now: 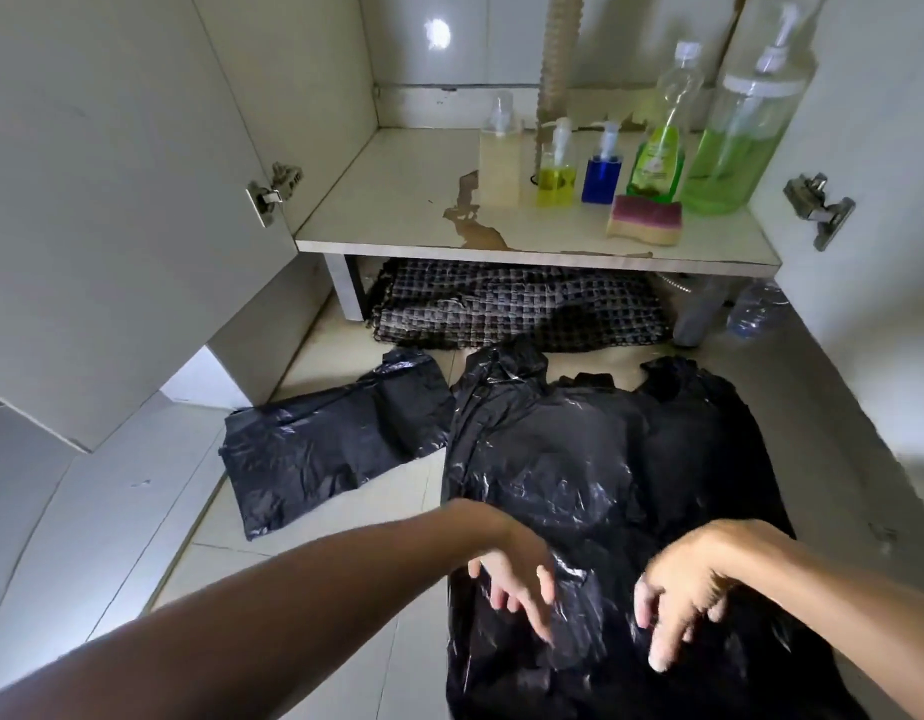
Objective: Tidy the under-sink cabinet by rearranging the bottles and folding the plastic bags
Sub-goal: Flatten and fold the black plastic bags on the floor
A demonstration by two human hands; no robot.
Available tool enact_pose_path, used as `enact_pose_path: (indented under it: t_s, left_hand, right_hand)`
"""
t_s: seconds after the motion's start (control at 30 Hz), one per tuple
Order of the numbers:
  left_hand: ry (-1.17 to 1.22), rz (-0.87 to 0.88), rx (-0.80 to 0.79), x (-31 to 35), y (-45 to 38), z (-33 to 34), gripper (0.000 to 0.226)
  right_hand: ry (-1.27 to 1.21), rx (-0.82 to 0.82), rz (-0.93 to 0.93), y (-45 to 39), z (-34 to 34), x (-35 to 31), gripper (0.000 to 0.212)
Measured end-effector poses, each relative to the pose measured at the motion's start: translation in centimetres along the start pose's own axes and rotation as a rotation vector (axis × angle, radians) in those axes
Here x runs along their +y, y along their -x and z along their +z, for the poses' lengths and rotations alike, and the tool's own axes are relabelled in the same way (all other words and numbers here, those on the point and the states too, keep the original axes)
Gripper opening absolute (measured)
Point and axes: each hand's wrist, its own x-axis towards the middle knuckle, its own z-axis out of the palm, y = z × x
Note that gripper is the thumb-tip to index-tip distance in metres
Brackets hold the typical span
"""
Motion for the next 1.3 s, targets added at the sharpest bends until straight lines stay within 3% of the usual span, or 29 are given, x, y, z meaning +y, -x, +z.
enact_pose_path:
  t_s: [0.07, 0.2, 0.33, 0.43, 0.57, 0.7, 0.8, 0.87, 0.93, 1.07, 1.1, 1.17, 1.2, 1.3]
  left_hand:
    - [0.093, -0.021, 0.223, -3.4, 2.4, -3.8, 0.048]
    - [0.323, -0.226, 0.588, -13.3, 6.0, -7.8, 0.036]
    - [0.327, -0.572, 0.723, -22.6, 6.3, -4.8, 0.041]
    - [0.498, -0.760, 0.763, -29.0, 5.4, -1.7, 0.048]
    - [0.814, -0.856, 0.897, -33.4, 5.8, 0.3, 0.039]
    - [1.157, -0.851, 0.995, -36.0, 5.0, 0.8, 0.037]
    - [1.350, -0.818, 1.033, -36.4, 4.3, 0.6, 0.031]
    - [1.338, -0.840, 1.061, -36.3, 3.9, 0.5, 0.028]
    - [1.239, -0.888, 1.071, -36.0, 3.8, 0.5, 0.027]
    - [1.108, -0.904, 1.124, -35.5, 4.5, 0.4, 0.030]
    - [1.087, -0.901, 1.136, -35.4, 4.9, 0.3, 0.029]
    - [1.060, -0.880, 1.163, -35.3, 5.7, 0.1, 0.029]
    - [1.053, -0.872, 1.188, -35.2, 6.0, -0.1, 0.030]
    - [0.997, -0.850, 1.271, -34.3, 7.3, -1.1, 0.036]
  right_hand:
    - [-0.168, 0.129, -0.127, 0.1, -2.9, -1.9, 0.051]
    - [-0.287, 0.586, -0.259, -2.2, -9.0, -6.9, 0.024]
    - [-0.406, 0.799, -0.319, -6.1, -13.9, -13.8, 0.027]
    - [-0.409, 0.853, -0.273, -9.4, -16.9, -17.9, 0.041]
    - [-0.370, 0.860, -0.093, -12.4, -19.6, -19.9, 0.052]
    - [-0.331, 0.858, 0.050, -14.9, -20.0, -20.5, 0.069]
    - [-0.433, 0.800, 0.071, -16.3, -19.2, -21.1, 0.082]
    - [-0.440, 0.820, 0.096, -16.8, -18.7, -21.4, 0.083]
    - [-0.415, 0.822, 0.130, -17.0, -17.8, -21.8, 0.070]
    - [-0.295, 0.891, 0.110, -17.7, -15.1, -22.4, 0.011]
    - [-0.296, 0.908, 0.087, -17.7, -14.5, -22.4, 0.009]
    - [-0.286, 0.945, 0.049, -17.6, -14.2, -22.2, 0.033]
    - [-0.303, 0.988, 0.028, -17.2, -14.2, -22.2, 0.035]
    - [-0.386, 1.137, -0.025, -14.6, -15.2, -22.1, 0.019]
